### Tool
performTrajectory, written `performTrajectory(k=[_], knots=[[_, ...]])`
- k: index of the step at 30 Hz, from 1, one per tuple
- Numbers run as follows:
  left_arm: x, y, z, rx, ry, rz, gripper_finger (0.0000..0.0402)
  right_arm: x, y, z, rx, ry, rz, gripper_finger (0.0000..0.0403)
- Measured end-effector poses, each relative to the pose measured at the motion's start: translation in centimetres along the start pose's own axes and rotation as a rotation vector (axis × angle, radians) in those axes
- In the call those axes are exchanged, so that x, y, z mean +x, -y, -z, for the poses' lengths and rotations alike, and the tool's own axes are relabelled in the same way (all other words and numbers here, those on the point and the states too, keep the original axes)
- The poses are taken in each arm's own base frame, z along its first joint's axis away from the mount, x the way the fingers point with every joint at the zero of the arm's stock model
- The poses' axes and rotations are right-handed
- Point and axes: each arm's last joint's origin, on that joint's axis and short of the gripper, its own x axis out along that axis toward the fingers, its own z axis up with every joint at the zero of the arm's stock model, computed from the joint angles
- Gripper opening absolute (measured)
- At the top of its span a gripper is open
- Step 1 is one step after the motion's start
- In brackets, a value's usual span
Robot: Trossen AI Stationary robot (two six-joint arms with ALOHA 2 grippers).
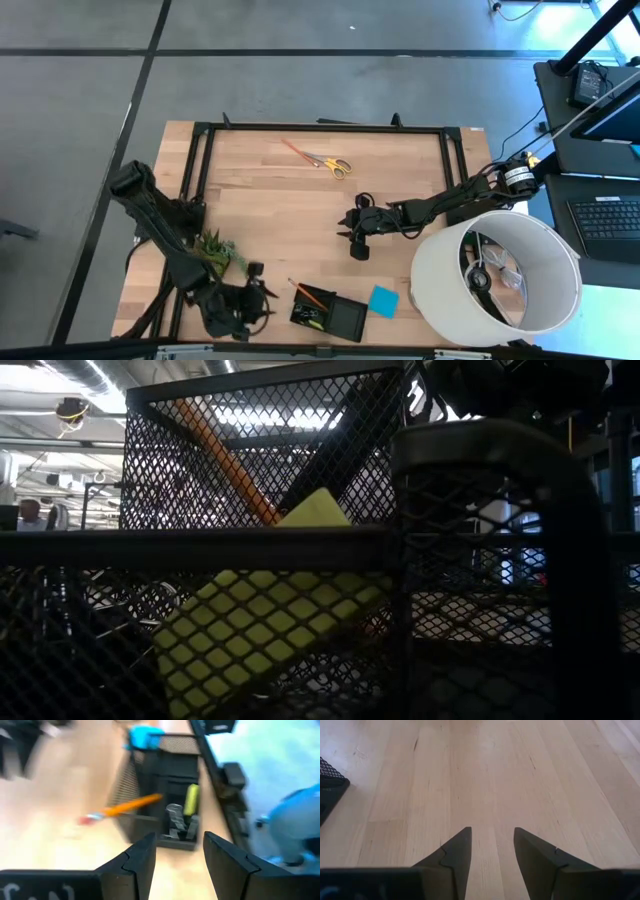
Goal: Pick and place office supplies into organizer
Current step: Put the black pen into the black desk organizer
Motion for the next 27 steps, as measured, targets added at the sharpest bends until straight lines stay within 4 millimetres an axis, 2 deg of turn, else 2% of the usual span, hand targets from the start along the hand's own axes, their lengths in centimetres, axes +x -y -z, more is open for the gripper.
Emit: performTrajectory(k=[4,9,15,21,27], knots=[[-1.5,-1.7,-1.1,0.077,0.061,-0.13,0.0157,0.0,0.0,0.0,0.001,0.0,0.0,0.0149],[-2.1,-3.8,-2.1,0.156,0.078,-0.251,0.0157,0.0,0.0,0.0,0.024,0.0,0.0,0.0149],[-1.5,-8.0,-2.7,0.121,-0.046,-0.338,0.0154,0.0,0.1,0.0,0.03,0.0,0.001,0.0149],[-0.6,-13.2,-2.7,0.062,-0.229,-0.438,0.0131,0.1,0.4,-0.1,0.044,0.003,0.02,0.0149],[0.4,-17.5,-3.3,0.089,-0.327,-0.436,0.0115,0.3,2.6,0.1,0.151,-0.04,0.104,0.0149]])
